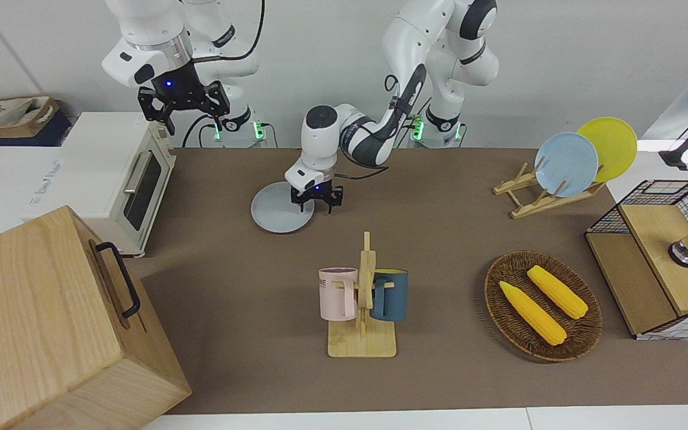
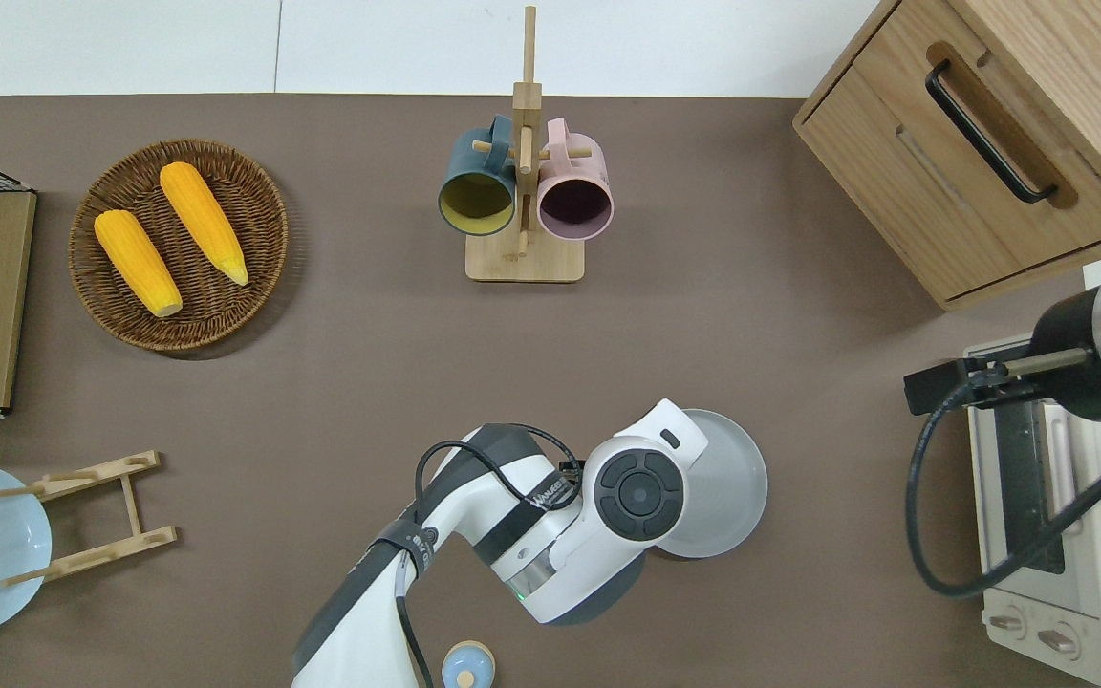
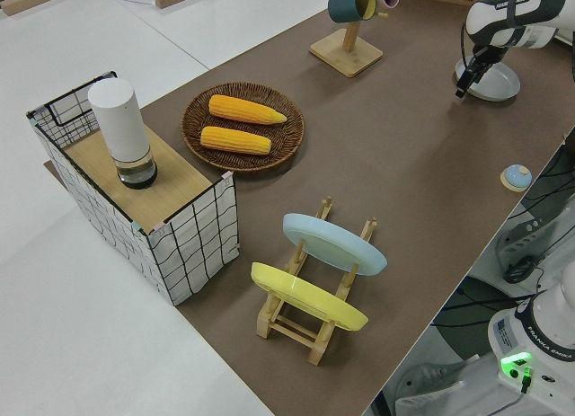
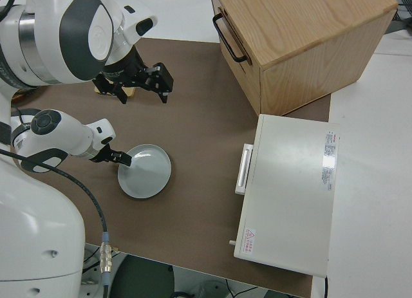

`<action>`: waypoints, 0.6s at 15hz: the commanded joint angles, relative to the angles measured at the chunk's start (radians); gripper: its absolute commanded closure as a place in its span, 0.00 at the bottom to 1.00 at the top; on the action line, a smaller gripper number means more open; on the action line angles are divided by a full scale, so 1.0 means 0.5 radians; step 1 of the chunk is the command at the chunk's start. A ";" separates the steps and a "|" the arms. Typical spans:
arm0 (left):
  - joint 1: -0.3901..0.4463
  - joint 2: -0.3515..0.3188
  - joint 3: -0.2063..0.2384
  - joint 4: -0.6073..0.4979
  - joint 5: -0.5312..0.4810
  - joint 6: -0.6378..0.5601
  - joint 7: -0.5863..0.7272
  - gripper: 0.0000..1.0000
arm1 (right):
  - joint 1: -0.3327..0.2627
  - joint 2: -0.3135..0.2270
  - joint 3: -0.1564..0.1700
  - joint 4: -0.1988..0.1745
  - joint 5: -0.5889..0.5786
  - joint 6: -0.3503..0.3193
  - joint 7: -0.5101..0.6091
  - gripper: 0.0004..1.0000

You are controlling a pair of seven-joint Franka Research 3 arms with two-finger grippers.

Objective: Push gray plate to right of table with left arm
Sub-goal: 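Continue pushing the gray plate with the left gripper, then release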

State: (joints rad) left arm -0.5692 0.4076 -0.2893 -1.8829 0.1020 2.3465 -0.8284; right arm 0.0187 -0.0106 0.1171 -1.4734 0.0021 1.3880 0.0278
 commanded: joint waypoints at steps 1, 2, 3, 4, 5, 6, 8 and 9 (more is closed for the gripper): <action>-0.003 0.016 0.020 0.176 0.051 -0.204 -0.006 0.01 | -0.041 -0.013 0.027 0.008 0.020 -0.024 0.003 0.02; 0.000 0.010 0.026 0.222 0.048 -0.259 -0.006 0.01 | -0.041 -0.013 0.027 0.008 0.020 -0.024 0.000 0.02; 0.009 0.007 0.048 0.295 0.047 -0.327 0.000 0.01 | -0.041 -0.013 0.030 0.008 0.020 -0.024 0.000 0.02; 0.046 0.007 0.051 0.366 0.047 -0.406 0.015 0.01 | -0.041 -0.013 0.027 0.008 0.020 -0.024 0.000 0.02; 0.083 0.004 0.048 0.436 0.041 -0.486 0.064 0.01 | -0.041 -0.013 0.030 0.008 0.020 -0.024 0.000 0.02; 0.110 0.001 0.048 0.510 0.035 -0.563 0.110 0.01 | -0.041 -0.013 0.027 0.008 0.020 -0.024 0.000 0.02; 0.169 -0.011 0.057 0.642 0.041 -0.735 0.205 0.01 | -0.041 -0.013 0.027 0.008 0.020 -0.024 0.000 0.02; 0.196 -0.011 0.060 0.694 0.041 -0.814 0.263 0.01 | -0.041 -0.013 0.027 0.008 0.020 -0.024 0.000 0.02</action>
State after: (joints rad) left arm -0.5078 0.3994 -0.2600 -1.6297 0.1042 2.0615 -0.7645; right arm 0.0187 -0.0106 0.1171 -1.4734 0.0021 1.3880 0.0278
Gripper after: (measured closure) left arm 0.004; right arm 0.013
